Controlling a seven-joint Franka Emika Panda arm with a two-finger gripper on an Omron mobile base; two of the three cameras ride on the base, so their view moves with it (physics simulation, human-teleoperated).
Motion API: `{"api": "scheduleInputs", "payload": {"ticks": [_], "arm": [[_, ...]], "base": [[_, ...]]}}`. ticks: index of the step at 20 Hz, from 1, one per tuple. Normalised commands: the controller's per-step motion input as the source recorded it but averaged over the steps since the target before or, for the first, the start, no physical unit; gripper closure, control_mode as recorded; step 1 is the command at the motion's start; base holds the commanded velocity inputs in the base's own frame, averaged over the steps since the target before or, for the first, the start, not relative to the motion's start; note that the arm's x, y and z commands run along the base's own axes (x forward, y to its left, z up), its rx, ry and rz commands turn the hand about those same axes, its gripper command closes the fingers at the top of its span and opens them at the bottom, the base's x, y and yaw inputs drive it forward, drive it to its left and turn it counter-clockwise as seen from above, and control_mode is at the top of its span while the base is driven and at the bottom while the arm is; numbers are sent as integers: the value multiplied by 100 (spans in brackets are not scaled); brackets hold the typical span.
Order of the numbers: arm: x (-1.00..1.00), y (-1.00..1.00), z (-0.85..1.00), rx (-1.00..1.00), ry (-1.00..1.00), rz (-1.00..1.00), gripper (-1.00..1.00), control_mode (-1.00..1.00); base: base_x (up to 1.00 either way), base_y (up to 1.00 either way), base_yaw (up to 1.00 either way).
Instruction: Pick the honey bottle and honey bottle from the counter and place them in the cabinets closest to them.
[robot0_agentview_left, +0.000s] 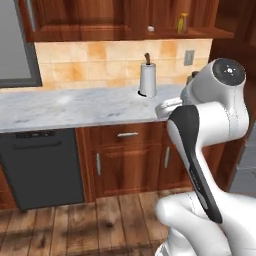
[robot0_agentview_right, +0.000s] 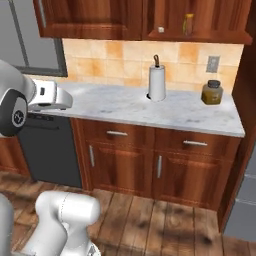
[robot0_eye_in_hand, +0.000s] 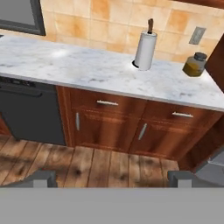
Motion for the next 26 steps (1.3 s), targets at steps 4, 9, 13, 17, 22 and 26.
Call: {"api": "scheduleInputs", "payload": {"ticks": [4, 9, 13, 17, 22, 26], "arm": [[0, 0, 0, 0, 0, 0, -100, 100], [0, 0, 0, 0, 0, 0, -100, 100], [0, 0, 0, 0, 0, 0, -100, 100], [0, 0, 0, 0, 0, 0, -100, 100], [0, 0, 0, 0, 0, 0, -100, 100], [0, 0, 0, 0, 0, 0, -100, 100]], "base": [[-37, 100, 0], [-9, 100, 0], [-13, 100, 0], [-17, 100, 0], [-17, 100, 0], [-18, 100, 0]]}}
